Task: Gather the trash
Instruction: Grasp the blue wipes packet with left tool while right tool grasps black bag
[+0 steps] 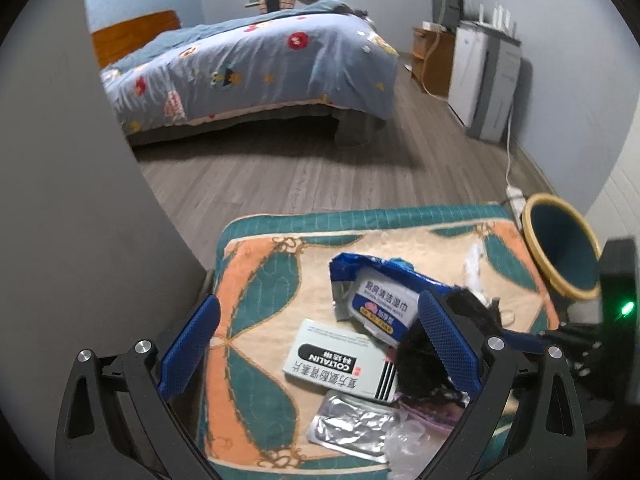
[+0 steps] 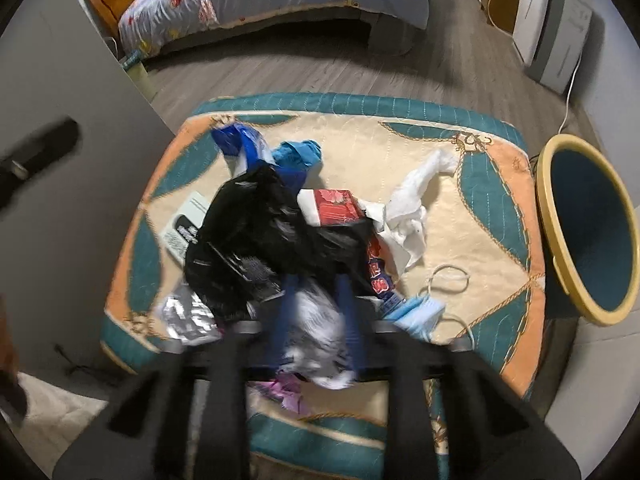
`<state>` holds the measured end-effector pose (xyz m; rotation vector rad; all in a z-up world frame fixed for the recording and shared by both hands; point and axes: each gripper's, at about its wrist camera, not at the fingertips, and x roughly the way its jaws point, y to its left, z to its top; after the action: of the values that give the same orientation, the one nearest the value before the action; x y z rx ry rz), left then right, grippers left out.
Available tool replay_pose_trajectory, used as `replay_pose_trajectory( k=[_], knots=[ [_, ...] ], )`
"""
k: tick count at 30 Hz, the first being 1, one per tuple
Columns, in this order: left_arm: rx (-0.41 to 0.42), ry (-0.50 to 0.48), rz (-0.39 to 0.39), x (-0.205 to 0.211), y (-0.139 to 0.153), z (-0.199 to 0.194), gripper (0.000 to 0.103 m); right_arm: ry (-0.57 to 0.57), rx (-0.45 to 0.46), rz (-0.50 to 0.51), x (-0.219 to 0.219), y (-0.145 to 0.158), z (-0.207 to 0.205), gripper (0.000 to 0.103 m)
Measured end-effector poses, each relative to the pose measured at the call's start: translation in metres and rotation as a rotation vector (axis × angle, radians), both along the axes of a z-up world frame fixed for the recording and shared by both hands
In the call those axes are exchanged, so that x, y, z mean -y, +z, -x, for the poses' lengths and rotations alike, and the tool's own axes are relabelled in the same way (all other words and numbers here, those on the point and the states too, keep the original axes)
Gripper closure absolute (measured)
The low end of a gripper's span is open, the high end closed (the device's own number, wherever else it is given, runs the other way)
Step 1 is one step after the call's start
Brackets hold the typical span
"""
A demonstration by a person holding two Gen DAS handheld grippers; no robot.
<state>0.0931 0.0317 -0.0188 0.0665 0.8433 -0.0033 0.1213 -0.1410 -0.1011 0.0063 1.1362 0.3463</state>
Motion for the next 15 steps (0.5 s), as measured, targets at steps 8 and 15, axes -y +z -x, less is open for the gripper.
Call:
replay_pose_trajectory(
  k=[8, 15],
  knots=[
    [-0.017, 0.018, 0.056, -0.001, -0.001, -0.02, 0.005, -0.016, 0.158, -0.011, 0.026, 0.065, 0.008, 0.1],
    [-0.086, 0.024, 0.075, 0.023, -0.024, -0.048, 0.005, -0.092, 0.279, 0.061, 0.059, 0.096, -0.019, 0.1]
  ],
)
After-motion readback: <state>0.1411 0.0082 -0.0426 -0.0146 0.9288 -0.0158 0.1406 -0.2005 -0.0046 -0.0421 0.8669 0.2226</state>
